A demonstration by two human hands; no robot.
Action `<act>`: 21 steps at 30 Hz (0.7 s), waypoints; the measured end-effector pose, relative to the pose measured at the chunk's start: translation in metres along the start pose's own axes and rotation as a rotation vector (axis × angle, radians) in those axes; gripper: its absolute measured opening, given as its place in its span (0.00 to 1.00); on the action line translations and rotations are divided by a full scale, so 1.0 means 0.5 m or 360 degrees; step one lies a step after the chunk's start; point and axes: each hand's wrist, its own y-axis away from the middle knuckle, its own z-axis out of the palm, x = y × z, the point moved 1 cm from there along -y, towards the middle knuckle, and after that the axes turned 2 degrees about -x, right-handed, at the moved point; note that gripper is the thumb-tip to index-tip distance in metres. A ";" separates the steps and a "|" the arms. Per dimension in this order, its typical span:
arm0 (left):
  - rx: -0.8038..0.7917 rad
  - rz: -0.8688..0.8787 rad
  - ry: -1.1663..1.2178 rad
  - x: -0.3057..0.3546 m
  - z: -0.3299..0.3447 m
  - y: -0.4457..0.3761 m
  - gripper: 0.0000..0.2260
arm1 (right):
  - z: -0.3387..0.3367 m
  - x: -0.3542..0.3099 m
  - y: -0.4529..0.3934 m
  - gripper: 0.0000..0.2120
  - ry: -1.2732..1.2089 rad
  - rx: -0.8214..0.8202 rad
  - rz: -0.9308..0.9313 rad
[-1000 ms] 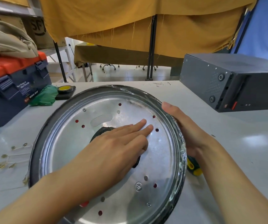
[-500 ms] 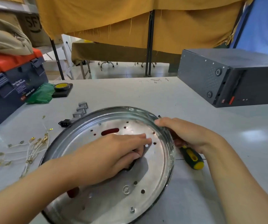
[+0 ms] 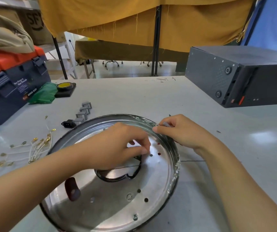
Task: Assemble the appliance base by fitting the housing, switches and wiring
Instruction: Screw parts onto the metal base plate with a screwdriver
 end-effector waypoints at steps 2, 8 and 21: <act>0.0112 -0.0049 0.0015 -0.001 -0.004 -0.020 0.03 | 0.007 -0.002 -0.001 0.18 0.0070 0.0045 -0.0043; 0.0151 -0.0173 0.0138 -0.011 0.014 -0.060 0.03 | 0.009 0.003 -0.001 0.07 0.0143 -0.0026 -0.0069; 0.0051 -0.0212 0.0359 -0.015 0.027 -0.081 0.03 | 0.006 0.008 -0.002 0.09 -0.0005 -0.0096 -0.0011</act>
